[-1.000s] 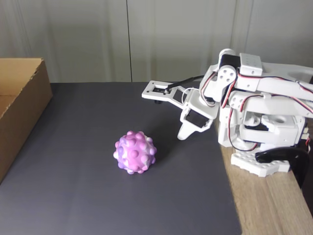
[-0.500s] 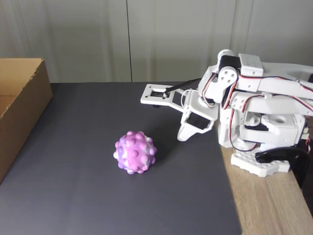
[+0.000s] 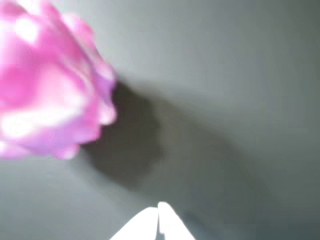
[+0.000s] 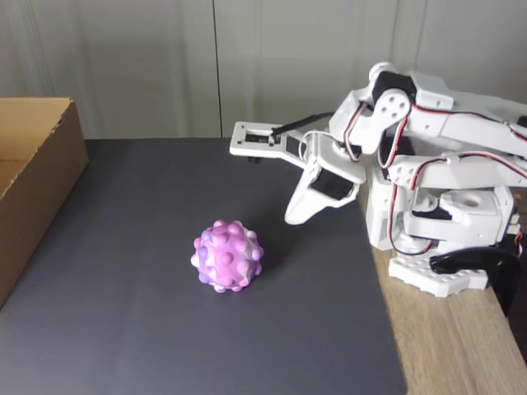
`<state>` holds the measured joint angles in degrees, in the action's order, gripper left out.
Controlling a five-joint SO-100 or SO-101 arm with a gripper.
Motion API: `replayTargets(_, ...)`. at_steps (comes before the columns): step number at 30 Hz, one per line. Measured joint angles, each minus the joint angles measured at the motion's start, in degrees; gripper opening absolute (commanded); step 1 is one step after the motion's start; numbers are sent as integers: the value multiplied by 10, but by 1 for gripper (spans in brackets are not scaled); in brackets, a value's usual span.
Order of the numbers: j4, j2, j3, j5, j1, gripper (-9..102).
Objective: Grasp a ball and put it in the box.
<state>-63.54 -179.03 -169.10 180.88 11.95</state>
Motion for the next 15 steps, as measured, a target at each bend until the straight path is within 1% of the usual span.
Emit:
replayTargets(4,-10,-8,45,0,-28,0)
replayTargets(8,-11,25,98,0,-50,0)
replayTargets(12,17,99,158,0,-65,0)
replayTargets(15,53,162,193,0,-78,0)
